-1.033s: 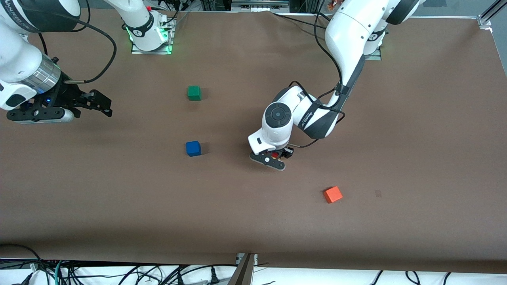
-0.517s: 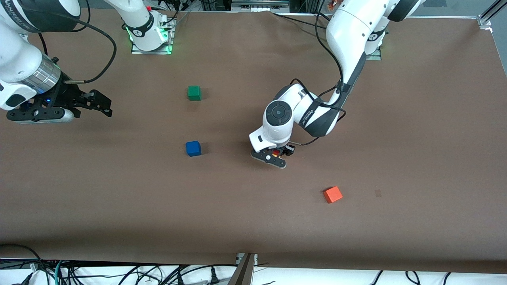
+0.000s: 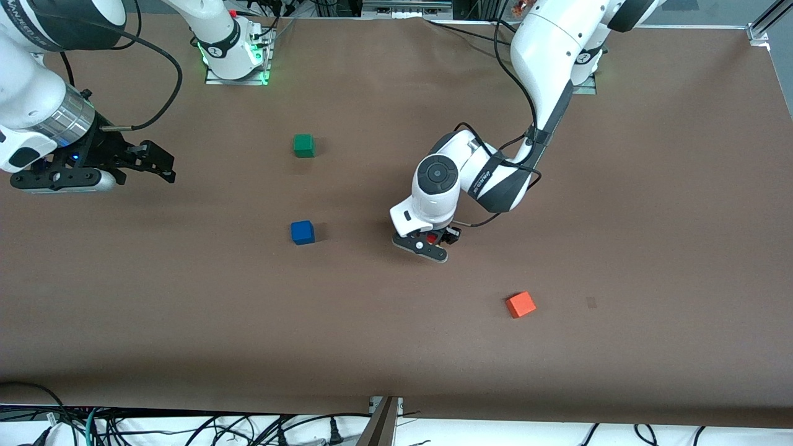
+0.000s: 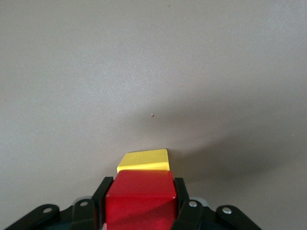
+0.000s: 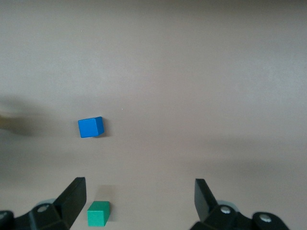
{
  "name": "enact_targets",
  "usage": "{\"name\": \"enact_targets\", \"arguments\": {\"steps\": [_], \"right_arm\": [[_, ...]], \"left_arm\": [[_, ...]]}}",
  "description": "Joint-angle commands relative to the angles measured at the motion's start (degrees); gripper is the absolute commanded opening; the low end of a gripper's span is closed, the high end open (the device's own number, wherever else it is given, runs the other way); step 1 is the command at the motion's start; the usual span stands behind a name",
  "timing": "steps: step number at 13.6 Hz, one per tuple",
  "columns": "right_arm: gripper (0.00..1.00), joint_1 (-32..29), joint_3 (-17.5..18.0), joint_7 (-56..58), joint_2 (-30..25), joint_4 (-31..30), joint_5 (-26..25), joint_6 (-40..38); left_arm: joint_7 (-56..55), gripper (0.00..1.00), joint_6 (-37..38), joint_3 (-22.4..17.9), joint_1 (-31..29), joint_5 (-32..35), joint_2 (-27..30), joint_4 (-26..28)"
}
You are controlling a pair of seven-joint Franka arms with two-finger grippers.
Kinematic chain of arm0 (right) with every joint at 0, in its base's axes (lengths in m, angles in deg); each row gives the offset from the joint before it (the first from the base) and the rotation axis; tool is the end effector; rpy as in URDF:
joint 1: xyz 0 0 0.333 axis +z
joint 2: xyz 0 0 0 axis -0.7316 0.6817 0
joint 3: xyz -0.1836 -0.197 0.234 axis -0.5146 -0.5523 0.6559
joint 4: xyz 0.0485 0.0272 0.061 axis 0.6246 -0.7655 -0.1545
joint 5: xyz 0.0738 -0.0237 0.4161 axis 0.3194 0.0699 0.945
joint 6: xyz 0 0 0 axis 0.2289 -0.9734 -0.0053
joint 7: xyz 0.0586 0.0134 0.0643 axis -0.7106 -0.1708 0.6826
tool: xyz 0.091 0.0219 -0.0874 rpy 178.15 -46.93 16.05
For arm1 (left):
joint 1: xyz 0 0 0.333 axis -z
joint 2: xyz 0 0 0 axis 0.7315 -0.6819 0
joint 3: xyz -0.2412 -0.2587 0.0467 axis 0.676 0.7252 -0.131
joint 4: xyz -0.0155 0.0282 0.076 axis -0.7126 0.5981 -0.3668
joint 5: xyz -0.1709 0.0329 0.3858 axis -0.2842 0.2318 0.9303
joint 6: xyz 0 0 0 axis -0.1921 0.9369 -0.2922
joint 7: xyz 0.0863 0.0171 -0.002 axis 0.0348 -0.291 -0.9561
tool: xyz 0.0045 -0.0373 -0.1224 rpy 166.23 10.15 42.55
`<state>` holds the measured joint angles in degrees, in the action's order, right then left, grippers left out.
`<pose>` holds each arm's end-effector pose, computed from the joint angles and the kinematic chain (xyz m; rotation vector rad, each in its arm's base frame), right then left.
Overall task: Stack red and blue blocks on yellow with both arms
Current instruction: 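Lower the red cube onto the yellow cube with the left gripper, then open the left gripper and withdraw it from the stack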
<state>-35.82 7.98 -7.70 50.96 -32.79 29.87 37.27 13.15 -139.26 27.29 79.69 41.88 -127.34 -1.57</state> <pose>0.6071 0.0839 0.5723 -3.0919 -0.0350 -0.0788 0.6290 -0.4700 0.2311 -3.0818 0.5567 -0.0018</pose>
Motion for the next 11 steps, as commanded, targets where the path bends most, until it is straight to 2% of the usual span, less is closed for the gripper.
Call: {"name": "enact_targets", "arguments": {"steps": [1,3,4,5,8,11], "right_arm": [[1.0,-0.4,0.2,0.6,-0.1,-0.2,-0.8,0.4],[1.0,-0.4,-0.8,0.6,0.1,-0.3,-0.8,0.5],[1.0,-0.4,-0.8,0.6,0.2,-0.2,-0.8,0.5],[1.0,-0.4,-0.8,0.6,0.2,-0.2,-0.8,0.5],[1.0,-0.4,-0.8,0.6,0.2,-0.2,-0.8,0.5],[1.0,-0.4,-0.8,0.6,0.2,-0.2,-0.8,0.5]], "left_arm": [[-0.8,0.09,-1.7,-0.1,0.3,1.5,1.7,2.4],[-0.8,0.1,-1.7,-0.1,0.3,1.5,1.7,2.4],[-0.8,0.4,-1.6,-0.1,0.2,1.5,1.8,2.4],[-1.0,0.99,-0.7,0.0,0.1,1.4,2.1,2.0],[-1.3,1.0,4.7,-0.2,-0.3,0.8,5.3,0.6],[-1.1,1.0,12.9,-0.2,-2.8,0.5,7.8,-5.4]]}}
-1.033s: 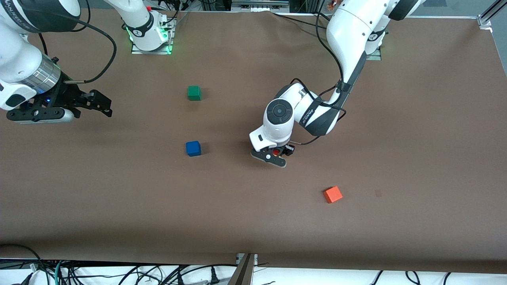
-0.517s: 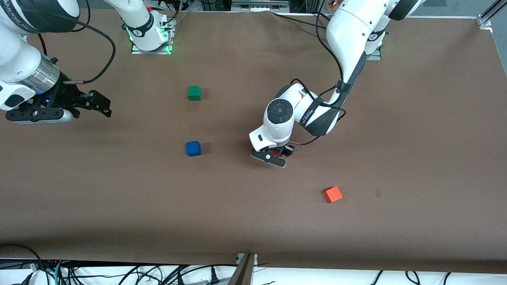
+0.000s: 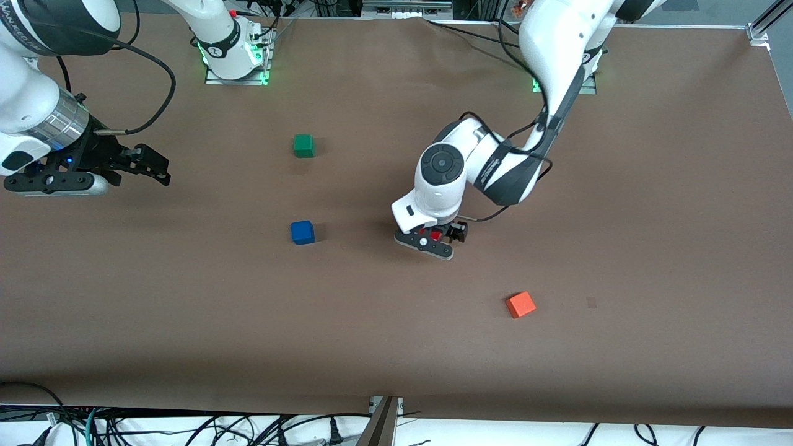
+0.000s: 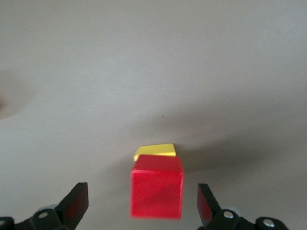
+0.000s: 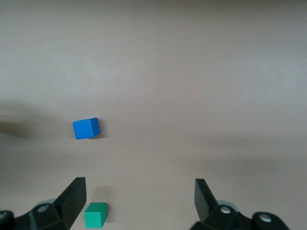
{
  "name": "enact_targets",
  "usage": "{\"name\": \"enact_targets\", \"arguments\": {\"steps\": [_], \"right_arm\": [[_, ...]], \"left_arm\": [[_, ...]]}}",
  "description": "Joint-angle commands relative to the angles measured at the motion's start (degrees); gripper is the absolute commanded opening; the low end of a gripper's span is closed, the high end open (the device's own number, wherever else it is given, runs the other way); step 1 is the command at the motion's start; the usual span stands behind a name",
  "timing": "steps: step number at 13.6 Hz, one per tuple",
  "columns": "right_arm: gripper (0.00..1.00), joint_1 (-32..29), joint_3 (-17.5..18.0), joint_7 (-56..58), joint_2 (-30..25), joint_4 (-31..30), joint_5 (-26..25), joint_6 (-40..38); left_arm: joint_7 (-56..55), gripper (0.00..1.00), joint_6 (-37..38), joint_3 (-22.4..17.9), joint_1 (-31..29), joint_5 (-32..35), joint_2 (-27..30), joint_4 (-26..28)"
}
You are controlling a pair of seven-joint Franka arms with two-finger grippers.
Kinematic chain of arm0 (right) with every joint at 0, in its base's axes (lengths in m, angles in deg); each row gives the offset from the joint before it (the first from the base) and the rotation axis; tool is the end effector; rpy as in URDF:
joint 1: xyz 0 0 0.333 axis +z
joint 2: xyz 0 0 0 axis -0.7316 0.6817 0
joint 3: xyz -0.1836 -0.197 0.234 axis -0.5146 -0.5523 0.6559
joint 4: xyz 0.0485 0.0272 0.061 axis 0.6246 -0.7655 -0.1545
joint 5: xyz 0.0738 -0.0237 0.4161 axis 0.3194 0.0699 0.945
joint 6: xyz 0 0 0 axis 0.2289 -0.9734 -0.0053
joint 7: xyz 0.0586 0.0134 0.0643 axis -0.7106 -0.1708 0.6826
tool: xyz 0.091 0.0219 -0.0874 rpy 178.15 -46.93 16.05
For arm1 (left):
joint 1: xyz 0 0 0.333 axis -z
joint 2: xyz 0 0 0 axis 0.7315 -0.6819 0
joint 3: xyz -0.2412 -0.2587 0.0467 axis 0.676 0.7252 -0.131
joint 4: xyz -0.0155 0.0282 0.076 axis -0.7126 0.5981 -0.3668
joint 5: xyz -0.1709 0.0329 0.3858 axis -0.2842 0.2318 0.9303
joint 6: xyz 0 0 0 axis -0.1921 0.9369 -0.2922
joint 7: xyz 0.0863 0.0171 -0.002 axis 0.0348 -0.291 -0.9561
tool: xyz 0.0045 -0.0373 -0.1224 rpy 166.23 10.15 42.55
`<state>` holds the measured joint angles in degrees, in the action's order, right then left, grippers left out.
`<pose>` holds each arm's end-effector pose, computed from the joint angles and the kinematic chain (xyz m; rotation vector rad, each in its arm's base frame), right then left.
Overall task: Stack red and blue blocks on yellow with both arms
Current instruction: 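Open the left gripper and withdraw it from the stack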
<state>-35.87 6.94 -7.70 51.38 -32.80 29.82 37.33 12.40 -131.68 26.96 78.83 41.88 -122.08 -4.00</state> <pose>0.6104 0.0728 0.5679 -3.0956 -0.0056 -0.0701 0.6398 -0.4554 0.3118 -3.0775 0.4967 -0.0154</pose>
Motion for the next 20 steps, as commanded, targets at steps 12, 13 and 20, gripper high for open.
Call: {"name": "enact_targets", "arguments": {"steps": [12,13,20], "right_arm": [[1.0,-0.3,0.1,0.6,-0.2,-0.2,-0.6,0.3],[1.0,-0.3,0.1,0.6,-0.2,-0.2,-0.6,0.3],[1.0,-0.3,0.1,0.6,-0.2,-0.3,-0.6,0.3]], "left_arm": [[3.4,1.0,23.1,0.1,-30.7,0.6,20.5,-5.1],[4.9,1.0,24.1,0.0,-31.5,0.6,20.5,-5.0],[6.7,1.0,29.1,0.0,-34.2,-2.2,23.2,-3.9]]}}
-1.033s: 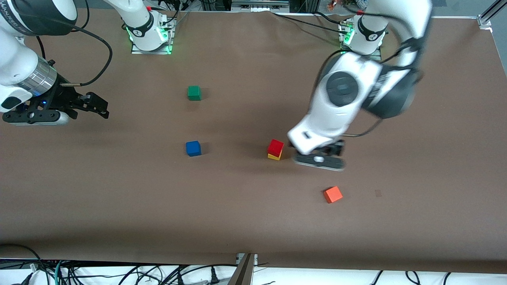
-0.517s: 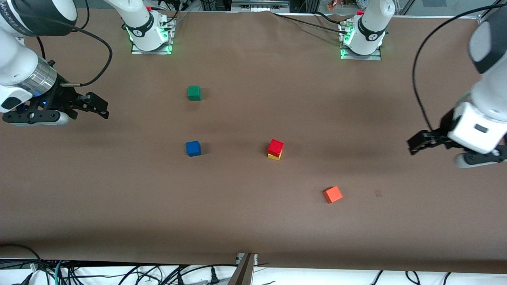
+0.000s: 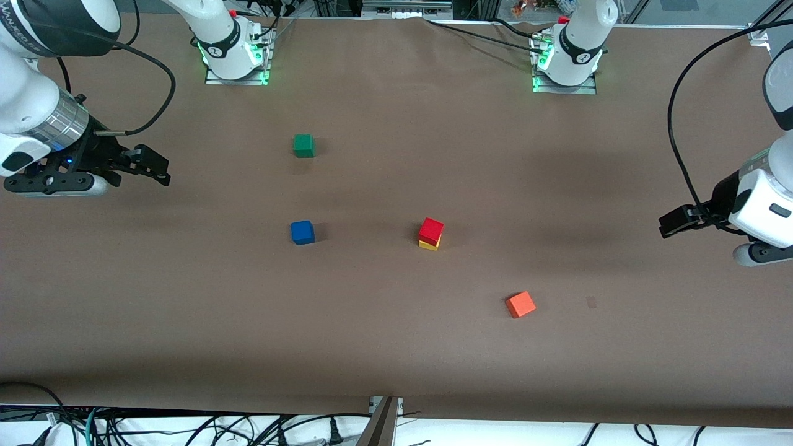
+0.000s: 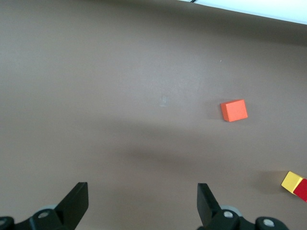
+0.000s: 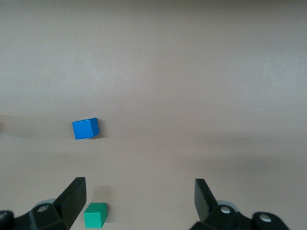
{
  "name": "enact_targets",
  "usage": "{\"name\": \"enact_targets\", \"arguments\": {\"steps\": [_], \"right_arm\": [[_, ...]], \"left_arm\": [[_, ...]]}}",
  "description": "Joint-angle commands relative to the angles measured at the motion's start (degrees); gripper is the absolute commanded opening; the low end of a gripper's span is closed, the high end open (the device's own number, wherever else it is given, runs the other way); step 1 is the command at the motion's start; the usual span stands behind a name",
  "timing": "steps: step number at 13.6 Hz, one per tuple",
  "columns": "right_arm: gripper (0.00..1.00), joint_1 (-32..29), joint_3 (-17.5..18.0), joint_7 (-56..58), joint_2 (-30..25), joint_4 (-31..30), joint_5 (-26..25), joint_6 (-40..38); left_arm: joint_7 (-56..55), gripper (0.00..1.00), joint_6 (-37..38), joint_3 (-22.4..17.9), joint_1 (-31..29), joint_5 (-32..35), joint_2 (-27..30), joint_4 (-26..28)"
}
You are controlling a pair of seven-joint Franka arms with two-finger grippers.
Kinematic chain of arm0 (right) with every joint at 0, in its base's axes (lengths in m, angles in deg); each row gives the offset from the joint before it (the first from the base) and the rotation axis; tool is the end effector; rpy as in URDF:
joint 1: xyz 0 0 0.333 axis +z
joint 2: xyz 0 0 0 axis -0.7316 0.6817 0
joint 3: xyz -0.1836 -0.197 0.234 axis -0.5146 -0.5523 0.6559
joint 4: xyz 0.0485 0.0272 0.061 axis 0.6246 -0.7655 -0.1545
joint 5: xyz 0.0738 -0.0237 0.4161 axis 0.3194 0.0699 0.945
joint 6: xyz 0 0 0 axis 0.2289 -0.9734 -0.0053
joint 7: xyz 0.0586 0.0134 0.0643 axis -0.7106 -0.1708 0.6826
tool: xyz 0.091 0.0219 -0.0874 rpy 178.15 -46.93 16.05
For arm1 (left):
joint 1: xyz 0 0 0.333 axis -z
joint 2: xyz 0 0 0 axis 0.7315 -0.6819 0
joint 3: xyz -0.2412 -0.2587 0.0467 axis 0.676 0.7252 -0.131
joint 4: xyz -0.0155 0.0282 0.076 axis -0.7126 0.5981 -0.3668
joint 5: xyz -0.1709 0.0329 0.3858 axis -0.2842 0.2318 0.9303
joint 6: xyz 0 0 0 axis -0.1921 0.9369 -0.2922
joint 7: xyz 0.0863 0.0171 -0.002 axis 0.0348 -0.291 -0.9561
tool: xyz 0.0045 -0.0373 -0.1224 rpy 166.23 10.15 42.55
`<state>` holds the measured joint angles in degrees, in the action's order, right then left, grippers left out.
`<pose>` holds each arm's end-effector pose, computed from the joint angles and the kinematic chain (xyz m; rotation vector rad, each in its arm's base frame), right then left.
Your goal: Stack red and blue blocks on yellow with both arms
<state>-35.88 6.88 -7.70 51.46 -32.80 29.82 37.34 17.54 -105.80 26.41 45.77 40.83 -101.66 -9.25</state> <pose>0.6108 0.0721 0.5670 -3.0960 -0.0037 -0.0684 0.6987 -0.0225 0.5860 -3.0758 -0.3114 0.0010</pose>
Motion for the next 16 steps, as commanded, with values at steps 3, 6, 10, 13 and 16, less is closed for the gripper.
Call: {"name": "enact_targets", "arguments": {"steps": [3,6,10,13,16], "right_arm": [[1.0,-0.3,0.2,0.6,-0.3,-0.3,-0.6,0.2],[1.0,-0.3,0.2,0.6,-0.3,-0.3,-0.6,0.2],[1.0,-0.3,0.2,0.6,-0.3,-0.3,-0.6,0.3],[1.0,-0.3,0.2,0.6,-0.3,-0.3,-0.7,0.4],[1.0,-0.3,0.2,0.6,-0.3,-0.2,-0.7,0.4]], "left_arm": [[3.8,1.0,4.8,0.5,-2.4,-1.7,8.2,8.0],[5.1,1.0,4.6,0.5,-4.8,-2.7,10.6,11.1],[6.2,1.0,4.4,0.8,-5.4,-2.7,10.4,11.7],[6.2,1.0,4.3,0.8,-5.4,-2.7,9.6,11.1],[6.2,1.0,4.1,0.8,-5.4,-2.6,9.5,11.1]]}}
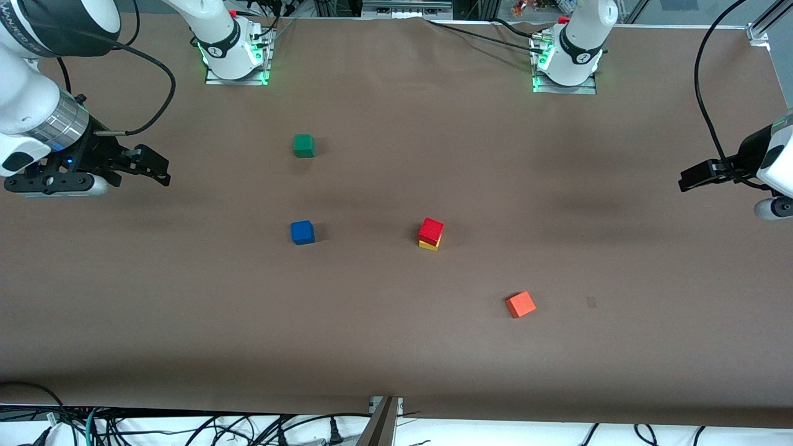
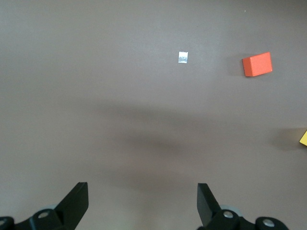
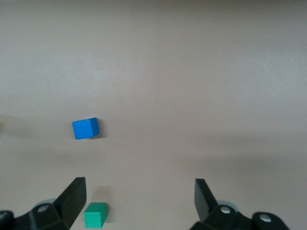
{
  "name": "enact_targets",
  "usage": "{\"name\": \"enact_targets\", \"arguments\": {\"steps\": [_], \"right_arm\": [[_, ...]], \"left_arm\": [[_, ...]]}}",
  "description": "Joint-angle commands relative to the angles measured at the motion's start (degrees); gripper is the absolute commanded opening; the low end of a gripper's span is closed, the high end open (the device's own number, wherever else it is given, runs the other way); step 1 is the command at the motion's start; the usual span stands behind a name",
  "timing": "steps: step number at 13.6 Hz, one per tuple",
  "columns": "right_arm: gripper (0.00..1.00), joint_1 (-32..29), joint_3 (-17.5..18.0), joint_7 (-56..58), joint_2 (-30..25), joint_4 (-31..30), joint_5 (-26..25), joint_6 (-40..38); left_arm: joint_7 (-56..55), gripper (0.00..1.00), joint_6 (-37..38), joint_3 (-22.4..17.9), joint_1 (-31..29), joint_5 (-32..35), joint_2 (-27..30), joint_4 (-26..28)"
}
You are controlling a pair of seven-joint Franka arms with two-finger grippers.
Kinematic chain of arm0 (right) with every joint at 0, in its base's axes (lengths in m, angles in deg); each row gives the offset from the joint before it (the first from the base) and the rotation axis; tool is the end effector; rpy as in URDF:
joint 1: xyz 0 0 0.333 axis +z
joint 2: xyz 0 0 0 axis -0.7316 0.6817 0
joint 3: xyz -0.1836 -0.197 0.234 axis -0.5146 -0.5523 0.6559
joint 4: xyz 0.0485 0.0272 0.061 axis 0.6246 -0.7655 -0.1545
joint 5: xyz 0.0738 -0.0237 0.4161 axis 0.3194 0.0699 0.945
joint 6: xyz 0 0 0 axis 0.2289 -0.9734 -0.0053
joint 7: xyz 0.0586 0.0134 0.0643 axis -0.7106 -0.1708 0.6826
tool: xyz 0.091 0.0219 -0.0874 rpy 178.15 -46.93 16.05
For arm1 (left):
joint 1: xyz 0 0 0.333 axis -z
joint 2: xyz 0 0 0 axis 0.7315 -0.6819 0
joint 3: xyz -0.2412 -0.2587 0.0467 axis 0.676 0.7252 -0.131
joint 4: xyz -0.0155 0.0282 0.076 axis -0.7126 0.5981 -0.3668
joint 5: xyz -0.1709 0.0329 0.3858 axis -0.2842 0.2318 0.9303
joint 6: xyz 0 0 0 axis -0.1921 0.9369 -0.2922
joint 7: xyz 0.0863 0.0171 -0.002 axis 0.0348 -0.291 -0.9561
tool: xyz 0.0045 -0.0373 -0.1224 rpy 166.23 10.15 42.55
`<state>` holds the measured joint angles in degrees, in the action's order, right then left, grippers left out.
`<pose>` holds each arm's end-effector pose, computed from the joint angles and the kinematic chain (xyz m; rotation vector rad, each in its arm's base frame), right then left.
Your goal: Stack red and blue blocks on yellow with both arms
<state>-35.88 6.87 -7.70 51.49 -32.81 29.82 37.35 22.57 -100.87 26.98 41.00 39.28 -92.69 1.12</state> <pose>0.6110 0.0720 0.5666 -3.0961 -0.0034 -0.0676 0.6349 0.0200 0.5934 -3.0808 -0.2865 0.1802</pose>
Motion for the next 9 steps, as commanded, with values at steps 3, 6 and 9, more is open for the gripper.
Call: {"name": "enact_targets", "arguments": {"steps": [3,6,9], "right_arm": [[1.0,-0.3,0.2,0.6,-0.3,-0.1,-0.7,0.5],[1.0,-0.3,0.2,0.6,-0.3,-0.1,-0.7,0.5],[1.0,-0.3,0.2,0.7,-0.3,0.0,-0.7,0.5]], "left_arm": [[1.1,1.0,-0.9,0.3,-0.6,-1.2,-0.3,-0.9],[1.0,1.0,-0.9,0.2,-0.5,-0.9,-1.0,-2.1],[1.0,1.0,-0.9,0.1,-0.5,-1.2,-1.2,-2.1]]}}
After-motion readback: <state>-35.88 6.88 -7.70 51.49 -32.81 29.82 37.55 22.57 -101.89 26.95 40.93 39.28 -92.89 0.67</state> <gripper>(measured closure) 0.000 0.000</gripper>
